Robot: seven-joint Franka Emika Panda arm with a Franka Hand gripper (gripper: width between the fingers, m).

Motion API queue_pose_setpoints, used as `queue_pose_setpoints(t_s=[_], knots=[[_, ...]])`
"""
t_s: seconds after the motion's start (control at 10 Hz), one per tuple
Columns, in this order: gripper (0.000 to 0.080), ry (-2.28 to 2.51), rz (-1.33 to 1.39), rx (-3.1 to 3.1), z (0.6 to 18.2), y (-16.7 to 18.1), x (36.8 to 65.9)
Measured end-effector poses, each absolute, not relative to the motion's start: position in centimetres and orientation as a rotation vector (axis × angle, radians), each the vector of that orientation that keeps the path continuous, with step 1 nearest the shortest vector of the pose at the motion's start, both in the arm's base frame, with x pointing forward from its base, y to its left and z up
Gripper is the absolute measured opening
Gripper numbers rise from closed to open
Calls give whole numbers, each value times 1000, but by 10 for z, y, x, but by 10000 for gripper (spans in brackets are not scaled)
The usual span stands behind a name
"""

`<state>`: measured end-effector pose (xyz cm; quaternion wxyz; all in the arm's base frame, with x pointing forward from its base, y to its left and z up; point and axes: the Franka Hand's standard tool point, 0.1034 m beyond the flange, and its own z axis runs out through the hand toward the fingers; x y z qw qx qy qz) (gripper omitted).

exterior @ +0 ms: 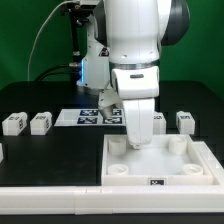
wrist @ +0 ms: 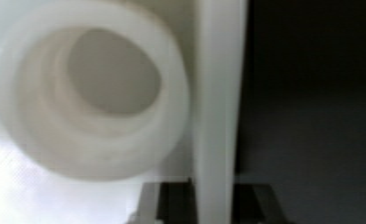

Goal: Assemble one leg

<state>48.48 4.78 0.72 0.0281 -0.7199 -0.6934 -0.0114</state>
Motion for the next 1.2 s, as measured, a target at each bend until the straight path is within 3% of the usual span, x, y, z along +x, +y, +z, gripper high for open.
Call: queue_pose_setpoints(t_s=[0.3, 0.4, 0.5, 0.6, 0.7, 0.8, 0.9, 1.2], knots=[[60, -2139, -36, -2224, 7, 47, 485], [102, -2138, -36, -2224, 7, 47, 485], [310, -2138, -36, -2225, 7, 47, 485], [310, -2138, -35, -2225, 7, 47, 485], [485, -2137, -35, -2225, 7, 47, 485], [485, -2137, -35, -2225, 7, 46, 485], [617, -2136, -35, -2226, 7, 46, 485], [644, -2136, -35, -2226, 7, 46, 485]])
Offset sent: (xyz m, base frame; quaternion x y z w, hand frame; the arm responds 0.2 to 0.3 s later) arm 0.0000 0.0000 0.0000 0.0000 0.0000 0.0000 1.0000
